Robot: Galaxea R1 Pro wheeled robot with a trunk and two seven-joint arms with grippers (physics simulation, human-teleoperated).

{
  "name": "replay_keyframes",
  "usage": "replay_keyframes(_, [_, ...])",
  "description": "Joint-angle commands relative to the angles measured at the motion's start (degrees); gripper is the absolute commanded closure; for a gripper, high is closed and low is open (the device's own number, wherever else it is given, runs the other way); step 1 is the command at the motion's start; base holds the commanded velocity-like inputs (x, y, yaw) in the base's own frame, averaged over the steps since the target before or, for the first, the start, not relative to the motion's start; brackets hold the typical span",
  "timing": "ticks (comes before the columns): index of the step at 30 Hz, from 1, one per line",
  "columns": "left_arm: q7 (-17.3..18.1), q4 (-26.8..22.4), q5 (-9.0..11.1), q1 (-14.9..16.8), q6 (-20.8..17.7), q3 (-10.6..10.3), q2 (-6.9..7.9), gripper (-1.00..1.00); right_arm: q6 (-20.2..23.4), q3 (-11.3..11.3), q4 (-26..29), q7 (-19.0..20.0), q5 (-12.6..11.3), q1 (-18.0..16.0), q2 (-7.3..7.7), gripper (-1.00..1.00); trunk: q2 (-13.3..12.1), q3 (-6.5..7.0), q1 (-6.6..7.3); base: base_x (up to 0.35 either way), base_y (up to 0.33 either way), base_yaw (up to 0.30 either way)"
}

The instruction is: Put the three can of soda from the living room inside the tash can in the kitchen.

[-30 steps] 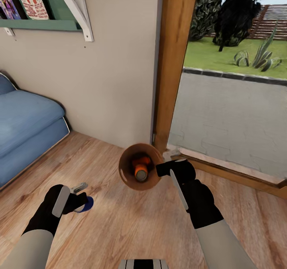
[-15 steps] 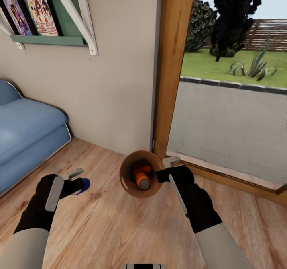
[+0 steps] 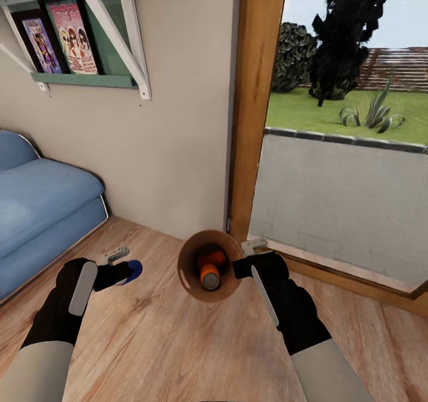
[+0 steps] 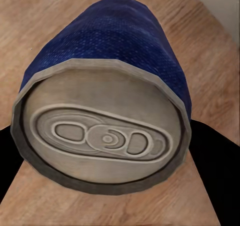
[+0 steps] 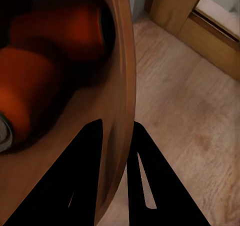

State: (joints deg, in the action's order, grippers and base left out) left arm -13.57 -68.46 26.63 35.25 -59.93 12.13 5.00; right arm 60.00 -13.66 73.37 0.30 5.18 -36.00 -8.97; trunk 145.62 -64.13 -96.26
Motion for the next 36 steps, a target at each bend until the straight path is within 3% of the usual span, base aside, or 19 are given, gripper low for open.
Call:
replay_keyframes(1, [1.2,0.0,-0.5,0.0,-0.1,-0.7,0.01,1.0,0.0,0.0,-0.2,0.2,-0.7,0.0,0.0,1.0,0.0,0.23,0.03,0.0,0.0,0.0])
replay_keyframes(6, [3.3,-1.0,-0.5,0.0,-0.1,-3.0,0.01,1.0,0.0,0.0,-1.2,0.2,-0.7,0.1,0.0,1.0,-0.1,1.34,0.16,0.0,0.0,0.0])
replay_keyframes(7, [3.8,-3.0,-0.5,-0.2,-0.1,-4.7,0.01,1.0,0.0,0.0,-2.1,0.2,-0.8,0.1,-0.05,1.0,-0.1,1.56,0.18,0.0,0.0,0.0])
replay_keyframes(11, [4.2,-6.5,-0.3,-0.3,-0.1,-7.4,-0.02,1.0,0.0,0.1,-3.3,0.2,-0.8,0.1,-0.03,1.0,-0.1,2.45,0.28,0.0,0.0,0.0])
replay_keyframes(12, [4.3,-8.4,0.8,-0.3,-0.1,-8.7,-0.03,1.0,0.0,0.2,-4.0,0.2,-0.8,0.1,-0.01,1.0,-0.2,2.67,0.31,0.0,0.0,0.0])
replay_keyframes(15, [4.3,-10.6,4.1,-0.4,-0.1,-9.9,0.04,1.0,0.0,0.4,-5.2,0.2,-0.8,0.1,0.0,1.0,-0.2,3.34,0.39,0.0,0.0,0.0])
replay_keyframes(18, [4.3,-11.6,5.9,-0.5,-0.1,-11.6,0.05,1.0,0.0,0.5,-6.9,0.2,-0.9,0.1,-0.08,1.0,-0.2,4.0,0.47,0.0,0.0,0.0])
replay_keyframes(24, [4.4,-13.1,6.5,-0.7,-0.1,-16.8,0.02,1.0,0.0,0.6,-7.9,0.2,-0.9,0.0,-0.22,1.0,-0.3,5.33,0.62,0.0,0.0,0.0])
replay_keyframes(29, [4.4,-13.4,6.6,-0.8,-0.1,-19.2,-0.33,1.0,0.0,0.6,-8.4,0.2,-1.0,0.0,-0.19,1.0,-0.4,6.44,0.75,0.0,0.0,0.0])
replay_keyframes(33, [4.3,-13.5,6.6,-2.1,-0.1,-22.6,-0.56,1.0,0.0,0.6,-8.5,0.2,-1.0,0.0,-0.25,1.0,-0.4,7.32,0.85,0.0,0.0,0.0])
replay_keyframes(36, [4.3,-13.6,6.6,-2.3,-0.1,-23.4,-0.59,1.0,0.0,0.6,-8.7,0.2,-1.0,0.0,-0.25,1.0,-0.5,7.99,0.93,0.0,0.0,0.0])
